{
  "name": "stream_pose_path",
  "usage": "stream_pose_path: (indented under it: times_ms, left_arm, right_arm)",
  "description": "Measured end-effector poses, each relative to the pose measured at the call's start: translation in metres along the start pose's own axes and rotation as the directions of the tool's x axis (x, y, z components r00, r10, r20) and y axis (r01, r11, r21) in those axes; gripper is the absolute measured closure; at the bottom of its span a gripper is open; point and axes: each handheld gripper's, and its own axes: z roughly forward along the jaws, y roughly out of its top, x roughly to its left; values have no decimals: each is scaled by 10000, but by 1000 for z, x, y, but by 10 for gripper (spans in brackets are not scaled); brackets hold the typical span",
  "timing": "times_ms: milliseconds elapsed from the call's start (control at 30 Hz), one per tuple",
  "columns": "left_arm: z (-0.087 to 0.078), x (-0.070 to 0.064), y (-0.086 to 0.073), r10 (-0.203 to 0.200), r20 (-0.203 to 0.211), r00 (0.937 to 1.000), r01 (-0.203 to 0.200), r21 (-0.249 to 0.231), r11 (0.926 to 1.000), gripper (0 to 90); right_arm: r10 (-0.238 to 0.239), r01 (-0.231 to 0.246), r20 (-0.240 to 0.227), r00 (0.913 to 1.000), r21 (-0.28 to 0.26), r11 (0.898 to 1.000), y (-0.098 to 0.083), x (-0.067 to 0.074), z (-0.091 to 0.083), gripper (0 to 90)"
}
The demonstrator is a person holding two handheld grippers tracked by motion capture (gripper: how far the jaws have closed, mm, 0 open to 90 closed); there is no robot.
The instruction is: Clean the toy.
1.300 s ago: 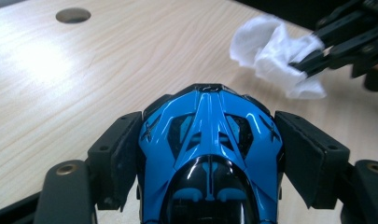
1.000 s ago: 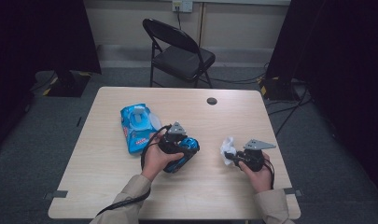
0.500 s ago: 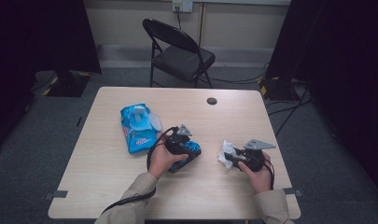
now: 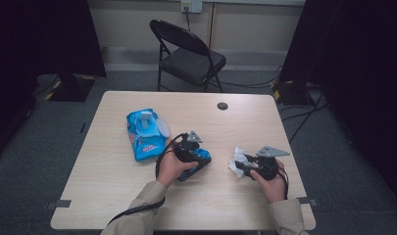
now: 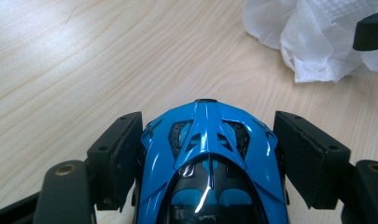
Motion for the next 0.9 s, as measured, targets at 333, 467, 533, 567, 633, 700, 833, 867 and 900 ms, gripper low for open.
stream_pose_path:
  times_ms: [333,467,533,567,633,700,833,867,900]
  left_arm:
    - [-7,-1,7,-101,80,9999,104,-347,9993,255]
    - [-9,-3,7,-170,81,9998,173,-350,9992,223]
    - [-10,-2,5,-171,59,9998,173,-338,9993,221]
    - [-12,-2,3,-311,69,9995,314,-349,9989,211]
    - [-14,-1,3,-304,23,9995,304,-334,9990,207]
    - [-18,-1,2,-351,96,9993,354,-376,9987,199]
    - [-28,-1,1,-339,205,9992,345,-300,9990,186]
    - [-33,-1,-1,-347,224,9991,356,-409,9985,180]
    - [-33,-1,-1,-347,224,9991,356,-409,9985,177]
  right_arm:
    - [-83,84,-111,9999,64,9999,0,1,0,460]
    - [-125,126,-77,9999,136,9998,0,2,1,421]
    - [-156,157,-59,9999,141,9998,0,2,0,406]
    - [-132,132,-54,9999,143,9998,0,2,0,359]
    - [-172,172,17,9999,111,9998,0,2,-1,343]
    - [-193,193,-5,9998,126,9997,0,1,-1,327]
    - [-246,246,10,9997,199,9995,2,2,-5,255]
    - [-290,289,27,9996,177,9994,3,3,-7,250]
    - [-290,289,27,9996,177,9994,3,3,-7,250]
